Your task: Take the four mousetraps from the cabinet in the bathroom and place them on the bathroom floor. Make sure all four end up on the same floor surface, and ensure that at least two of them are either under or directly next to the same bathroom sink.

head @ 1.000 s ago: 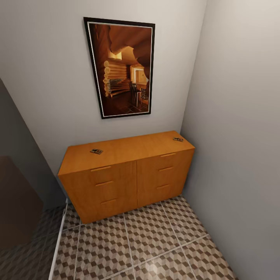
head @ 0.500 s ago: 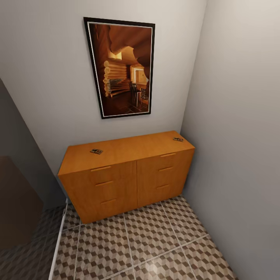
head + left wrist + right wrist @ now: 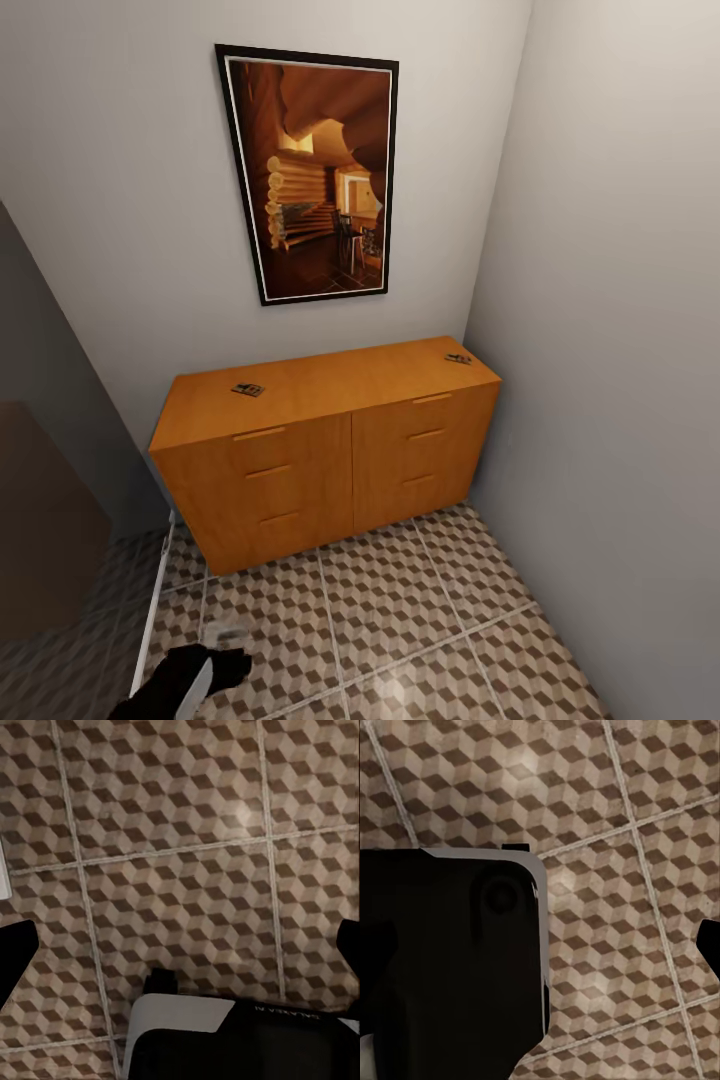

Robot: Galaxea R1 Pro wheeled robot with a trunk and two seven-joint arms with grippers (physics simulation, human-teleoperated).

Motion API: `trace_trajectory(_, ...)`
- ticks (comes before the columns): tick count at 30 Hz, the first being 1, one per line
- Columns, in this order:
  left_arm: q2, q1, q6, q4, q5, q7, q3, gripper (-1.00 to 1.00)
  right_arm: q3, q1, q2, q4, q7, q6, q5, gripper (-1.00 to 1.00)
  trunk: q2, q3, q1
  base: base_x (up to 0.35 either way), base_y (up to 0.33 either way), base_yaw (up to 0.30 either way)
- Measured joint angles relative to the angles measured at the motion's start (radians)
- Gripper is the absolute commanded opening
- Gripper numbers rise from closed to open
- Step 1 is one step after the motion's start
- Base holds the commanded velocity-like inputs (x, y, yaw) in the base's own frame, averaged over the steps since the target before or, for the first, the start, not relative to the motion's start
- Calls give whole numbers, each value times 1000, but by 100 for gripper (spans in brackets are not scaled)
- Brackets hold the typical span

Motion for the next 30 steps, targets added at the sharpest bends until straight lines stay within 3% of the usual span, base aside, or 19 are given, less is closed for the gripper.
trace_trajectory(5, -8, -135, 146, -38, 0, -1, -8, 100, 0, -6, 1, -1, 0, 0, 0, 100, 0, 0, 0, 0, 0, 0)
trace_trajectory(6, -11, -185, 191, -45, 0, -1, -15, 100, 0, -7, 1, -5, 0, 0, 0, 100, 0, 0, 0, 0, 0, 0)
trace_trajectory(10, -26, -292, 278, -56, 0, -1, -37, 100, 1, -9, 1, -33, -2, 0, 1, 100, 0, 0, 0, 0, 0, 0)
trace_trajectory(17, -85, -500, 501, -112, 2, 0, -78, 100, 2, -9, 0, -101, -5, 0, 1, 100, 0, 0, 0, 0, 0, 0)
trace_trajectory(25, -138, -733, 570, -120, 2, -1, -87, 100, 2, -11, 0, -194, -5, 1, 1, 100, 0, 0, 0, 0, 0, 0)
trace_trajectory(30, -170, -958, 583, -38, 3, -2, -88, 100, 6, -21, 0, -259, -1, 0, 3, 100, -1, 0, 0, 0, 0, 0)
